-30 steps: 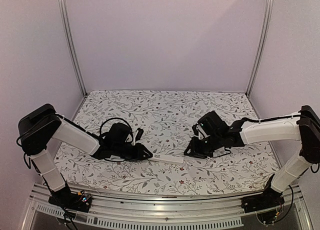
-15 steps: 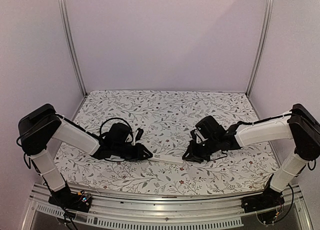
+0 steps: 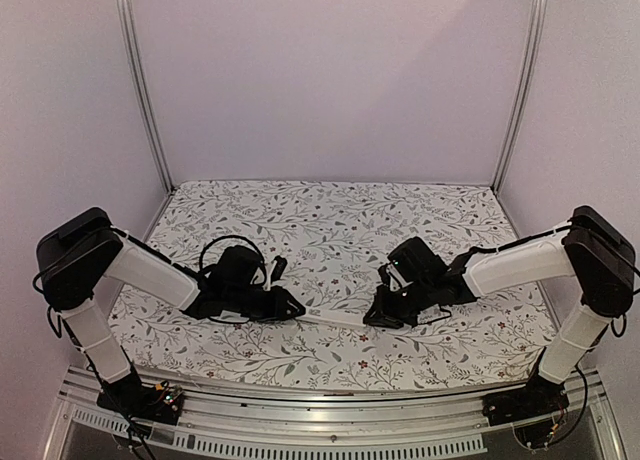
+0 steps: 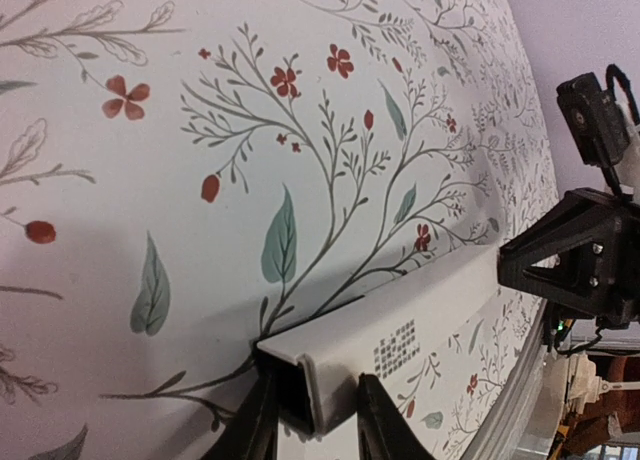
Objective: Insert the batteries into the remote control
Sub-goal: Load the battery cover onto the remote control without the battery cover.
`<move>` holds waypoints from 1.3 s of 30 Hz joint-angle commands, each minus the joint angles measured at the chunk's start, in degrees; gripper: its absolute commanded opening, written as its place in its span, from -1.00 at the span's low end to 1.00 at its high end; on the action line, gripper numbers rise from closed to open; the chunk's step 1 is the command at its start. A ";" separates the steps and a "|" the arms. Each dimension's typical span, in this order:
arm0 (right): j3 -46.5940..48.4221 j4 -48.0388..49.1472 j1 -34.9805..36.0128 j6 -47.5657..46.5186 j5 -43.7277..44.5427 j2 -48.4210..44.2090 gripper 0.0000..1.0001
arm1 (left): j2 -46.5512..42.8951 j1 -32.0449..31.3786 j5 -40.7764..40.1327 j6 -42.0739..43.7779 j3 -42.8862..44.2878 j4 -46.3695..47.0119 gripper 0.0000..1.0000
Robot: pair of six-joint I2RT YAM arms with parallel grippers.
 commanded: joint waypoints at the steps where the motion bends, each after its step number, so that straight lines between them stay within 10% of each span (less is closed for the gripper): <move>1: -0.40 -0.21 0.22 -1.10 1.20 2.11 -0.79 | 0.42 -0.45 -0.35 0.31 -0.48 -1.63 -0.46; 39: 7.60 -0.40 3.70 -3.05 3.12 10.35 -0.94 | 3.35 -1.26 2.66 1.57 1.98 -1.76 -0.73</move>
